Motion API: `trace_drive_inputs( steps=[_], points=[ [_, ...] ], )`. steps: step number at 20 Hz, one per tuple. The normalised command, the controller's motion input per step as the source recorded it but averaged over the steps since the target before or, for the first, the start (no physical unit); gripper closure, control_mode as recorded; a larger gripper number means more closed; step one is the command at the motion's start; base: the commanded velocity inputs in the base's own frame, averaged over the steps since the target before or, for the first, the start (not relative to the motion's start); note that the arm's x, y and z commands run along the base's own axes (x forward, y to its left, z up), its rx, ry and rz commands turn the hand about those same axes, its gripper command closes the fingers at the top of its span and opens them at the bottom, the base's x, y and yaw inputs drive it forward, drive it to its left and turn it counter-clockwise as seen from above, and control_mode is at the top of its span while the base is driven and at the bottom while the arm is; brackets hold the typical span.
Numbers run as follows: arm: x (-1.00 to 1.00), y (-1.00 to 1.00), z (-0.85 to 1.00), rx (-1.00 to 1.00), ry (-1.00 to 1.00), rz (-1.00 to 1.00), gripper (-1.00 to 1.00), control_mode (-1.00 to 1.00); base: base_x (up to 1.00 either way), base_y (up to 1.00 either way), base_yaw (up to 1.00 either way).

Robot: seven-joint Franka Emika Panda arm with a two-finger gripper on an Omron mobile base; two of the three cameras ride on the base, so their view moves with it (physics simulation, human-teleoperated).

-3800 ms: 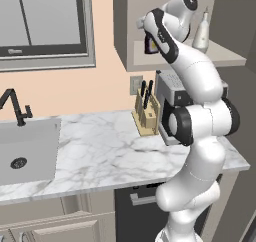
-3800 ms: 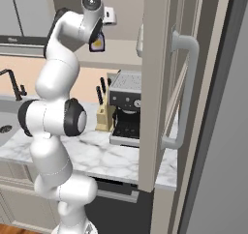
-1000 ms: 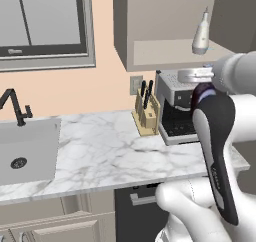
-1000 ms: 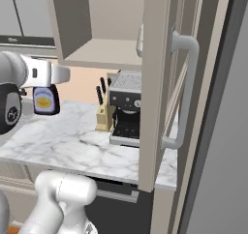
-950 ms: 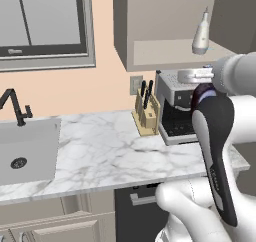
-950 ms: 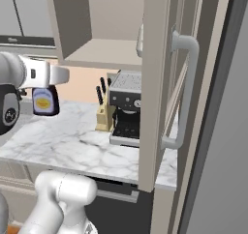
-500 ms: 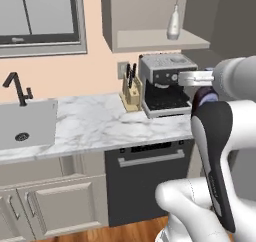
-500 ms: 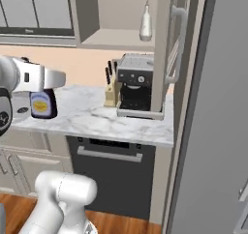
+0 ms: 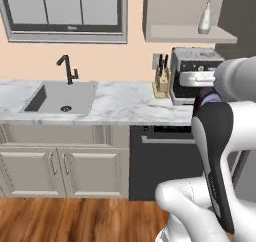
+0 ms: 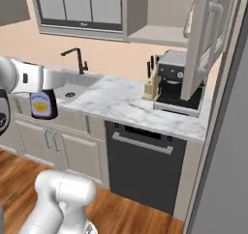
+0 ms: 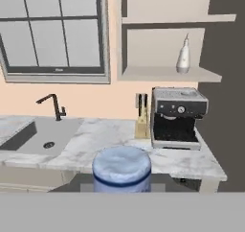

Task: Move the condiment bottle and oil and vinegar bottle from the cabinet to the dining counter.

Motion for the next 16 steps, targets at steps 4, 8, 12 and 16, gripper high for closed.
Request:
trace_drive_inputs(
  steps=[4,8,12,16],
  points=[
    [0.00,0.00,0.00,0.00,0.00,0.00,1.00,1.00,-0.07,0.15,0.71],
    [0.00,0.00,0.00,0.00,0.00,0.00,1.00,1.00,-0.02,0.15,0.73],
    [0.00,0.00,0.00,0.00,0.00,0.00,1.00,1.00,-0.05,0.16,0.74],
    [0.00,0.00,0.00,0.00,0.00,0.00,1.00,1.00,-0.05,0.13,0.75]
  ],
)
